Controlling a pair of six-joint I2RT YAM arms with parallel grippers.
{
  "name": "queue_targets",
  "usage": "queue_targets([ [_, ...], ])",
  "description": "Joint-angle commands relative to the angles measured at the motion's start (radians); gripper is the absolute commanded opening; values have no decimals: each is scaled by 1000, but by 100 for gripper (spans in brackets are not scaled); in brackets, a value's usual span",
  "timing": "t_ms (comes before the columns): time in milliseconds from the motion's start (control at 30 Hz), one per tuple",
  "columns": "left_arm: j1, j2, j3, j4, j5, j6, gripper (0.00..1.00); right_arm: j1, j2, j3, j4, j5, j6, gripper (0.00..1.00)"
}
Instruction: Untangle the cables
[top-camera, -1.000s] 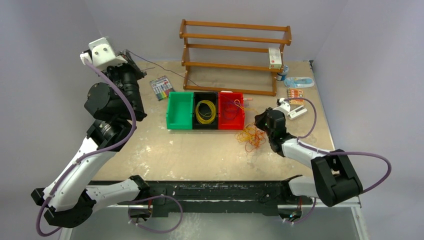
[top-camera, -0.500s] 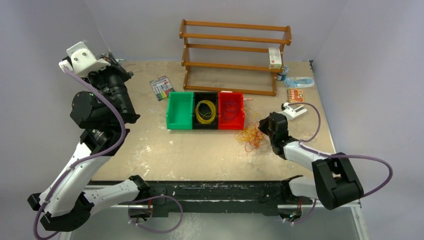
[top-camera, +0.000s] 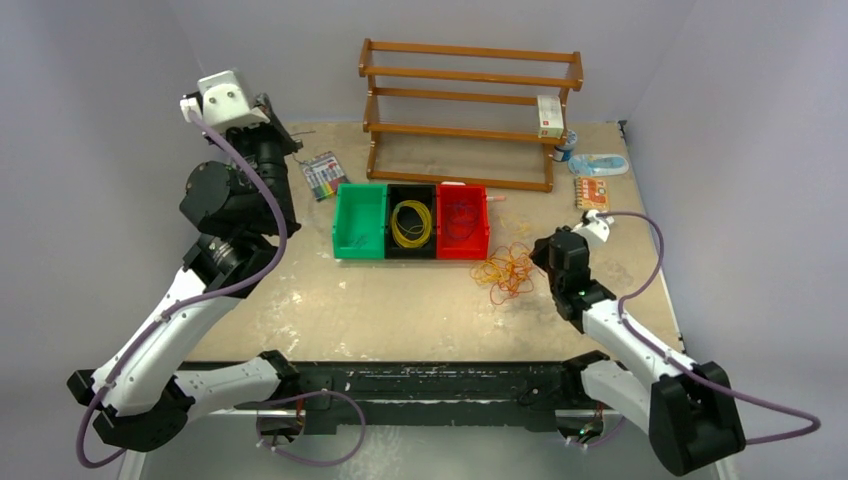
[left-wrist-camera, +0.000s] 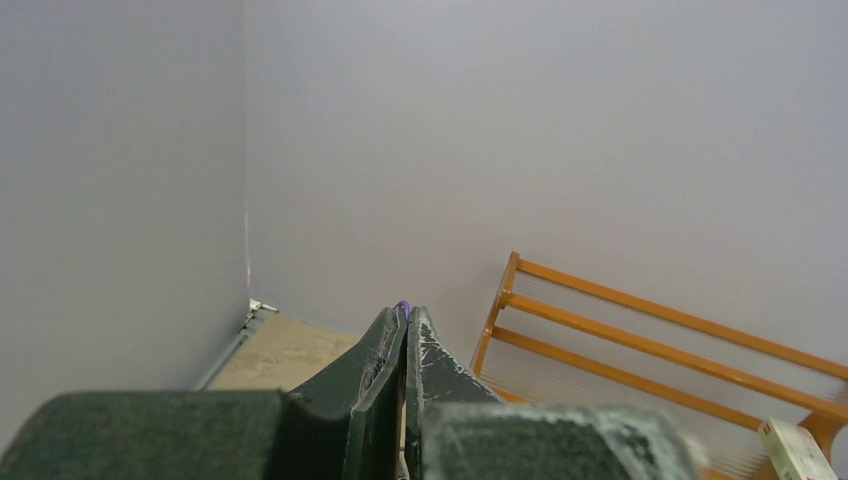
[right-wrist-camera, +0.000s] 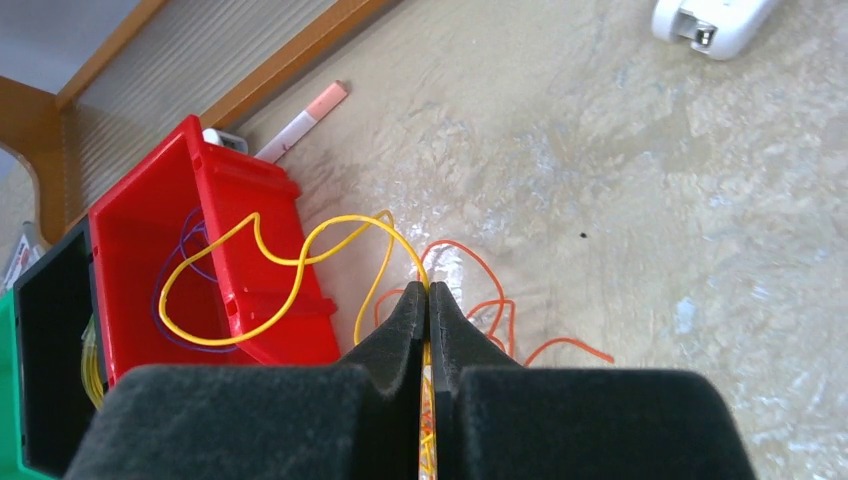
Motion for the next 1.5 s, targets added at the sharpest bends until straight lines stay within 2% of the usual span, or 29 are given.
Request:
queue_targets([
  [0, 4, -8, 17, -4, 72, -28, 0, -6, -87, 24, -93, 68, 50, 4],
  [100, 4, -1, 26, -20, 100, -42, 0, -6, -146, 28, -104, 74, 41, 21],
  [233, 4, 12, 46, -54, 144, -62, 0, -6, -208, 55, -112, 84, -1, 39],
  [400, 4, 22, 48, -74, 182, -79, 0, -6, -245, 101, -99, 66, -81, 49],
  [500, 5, 33, 58, -91, 212, -86, 0, -6, -260, 88, 52, -51, -203, 55],
  [700, 5, 42, 74, -113, 245, -92, 0, -5, -140, 130, 323, -367, -412, 59],
  [800, 4, 40, 81, -123, 253, -91, 0, -4, -74, 136, 489, -528, -442, 62],
  [933, 4, 32, 77, -130, 256, -92, 0, 14, 30, 191, 610, -703, -465, 67],
  [1233, 5, 46, 92, -173, 323, -117, 0, 191, 208, 347, 743, -823, -630, 73],
  [1467, 4, 83, 118, -208, 396, -138, 0, 231, 371, 369, 1115, -1002, -650, 73],
])
